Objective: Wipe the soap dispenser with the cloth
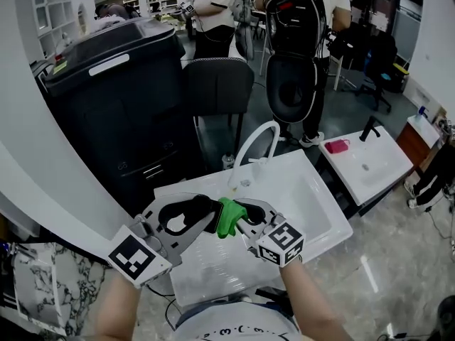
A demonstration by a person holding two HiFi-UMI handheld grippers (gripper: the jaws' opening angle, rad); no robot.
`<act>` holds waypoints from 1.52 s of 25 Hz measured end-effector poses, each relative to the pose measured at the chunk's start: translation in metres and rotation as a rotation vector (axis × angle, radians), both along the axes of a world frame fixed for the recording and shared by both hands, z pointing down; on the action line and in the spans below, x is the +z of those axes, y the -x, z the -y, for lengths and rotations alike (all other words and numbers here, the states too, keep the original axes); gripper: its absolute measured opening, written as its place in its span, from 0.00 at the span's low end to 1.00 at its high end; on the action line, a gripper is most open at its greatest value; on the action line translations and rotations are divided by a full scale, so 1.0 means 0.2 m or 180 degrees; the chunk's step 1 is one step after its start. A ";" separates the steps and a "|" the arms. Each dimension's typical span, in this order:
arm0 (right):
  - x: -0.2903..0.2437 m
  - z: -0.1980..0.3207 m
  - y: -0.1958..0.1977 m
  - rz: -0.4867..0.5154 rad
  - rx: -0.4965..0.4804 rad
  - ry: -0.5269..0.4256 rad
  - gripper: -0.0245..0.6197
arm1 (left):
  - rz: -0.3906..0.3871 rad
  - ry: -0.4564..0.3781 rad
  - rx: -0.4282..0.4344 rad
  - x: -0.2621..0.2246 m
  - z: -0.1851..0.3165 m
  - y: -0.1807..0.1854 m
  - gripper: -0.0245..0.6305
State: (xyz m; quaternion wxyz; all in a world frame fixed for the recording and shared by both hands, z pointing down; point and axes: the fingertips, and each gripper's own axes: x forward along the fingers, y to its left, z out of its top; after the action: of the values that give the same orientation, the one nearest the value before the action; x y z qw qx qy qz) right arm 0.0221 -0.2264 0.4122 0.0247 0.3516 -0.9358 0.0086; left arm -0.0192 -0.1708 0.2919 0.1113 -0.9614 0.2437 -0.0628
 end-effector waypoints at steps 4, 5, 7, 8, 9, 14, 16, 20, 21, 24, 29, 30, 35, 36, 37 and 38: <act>-0.03 0.00 0.06 0.0258 0.0029 0.0050 0.14 | -0.0555 0.0288 -0.0033 -0.13 0.06 0.03 0.20; -0.03 0.01 0.07 0.0314 0.0032 0.0081 0.14 | -0.0671 0.0351 -0.0016 -0.16 0.07 0.04 0.20; -0.04 0.02 0.08 0.0428 0.0027 0.0139 0.14 | -0.0829 0.0457 0.0029 -0.20 0.08 0.04 0.20; -0.04 0.02 0.09 0.0507 0.0010 0.0163 0.14 | -0.0858 0.0489 0.0041 -0.20 0.08 0.03 0.20; -0.06 0.02 0.11 0.0605 -0.0018 0.0183 0.14 | -0.0859 0.0507 0.0040 -0.20 0.09 0.01 0.20; -0.08 0.01 0.17 0.0862 -0.0084 0.0310 0.14 | -0.0873 0.0569 -0.0038 -0.18 0.13 -0.03 0.20; -0.06 0.00 0.20 0.0852 -0.0096 0.0366 0.14 | -0.0894 0.0619 -0.0059 -0.16 0.16 -0.05 0.20; -0.02 -0.04 0.26 0.0764 -0.0168 0.0439 0.14 | -0.0823 0.0615 -0.0136 -0.12 0.20 -0.07 0.20; -0.01 -0.06 0.28 0.0730 -0.0202 0.0443 0.14 | -0.0800 0.0609 -0.0155 -0.11 0.22 -0.07 0.20; 0.01 -0.10 0.31 0.0686 -0.0278 0.0473 0.14 | -0.0788 0.0651 -0.0202 -0.08 0.26 -0.06 0.20; 0.04 -0.15 0.33 0.0603 -0.0463 0.0423 0.14 | -0.0770 0.0658 -0.0246 -0.06 0.28 -0.04 0.20; 0.05 -0.16 0.32 0.0533 -0.0484 0.0381 0.14 | -0.0751 0.0631 -0.0237 -0.06 0.28 -0.03 0.20; 0.08 -0.08 0.15 0.0503 -0.0203 0.0398 0.14 | -0.0711 0.0568 -0.0112 -0.11 0.23 -0.02 0.20; 0.06 -0.05 0.10 0.0629 -0.0119 0.0428 0.14 | -0.0720 0.0568 -0.0078 -0.12 0.22 -0.02 0.20; 0.04 -0.02 0.06 0.0783 -0.0052 0.0460 0.14 | -0.0732 0.0572 -0.0042 -0.13 0.21 -0.02 0.20; 0.01 0.00 0.03 0.0951 -0.0010 0.0494 0.14 | -0.0754 0.0584 -0.0004 -0.13 0.20 -0.01 0.20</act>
State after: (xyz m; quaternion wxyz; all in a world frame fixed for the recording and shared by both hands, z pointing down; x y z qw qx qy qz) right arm 0.0168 -0.2263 0.4150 -0.0877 0.3421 -0.9261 0.1330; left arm -0.0170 -0.2110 0.2660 -0.0066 -0.9680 0.2490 0.0290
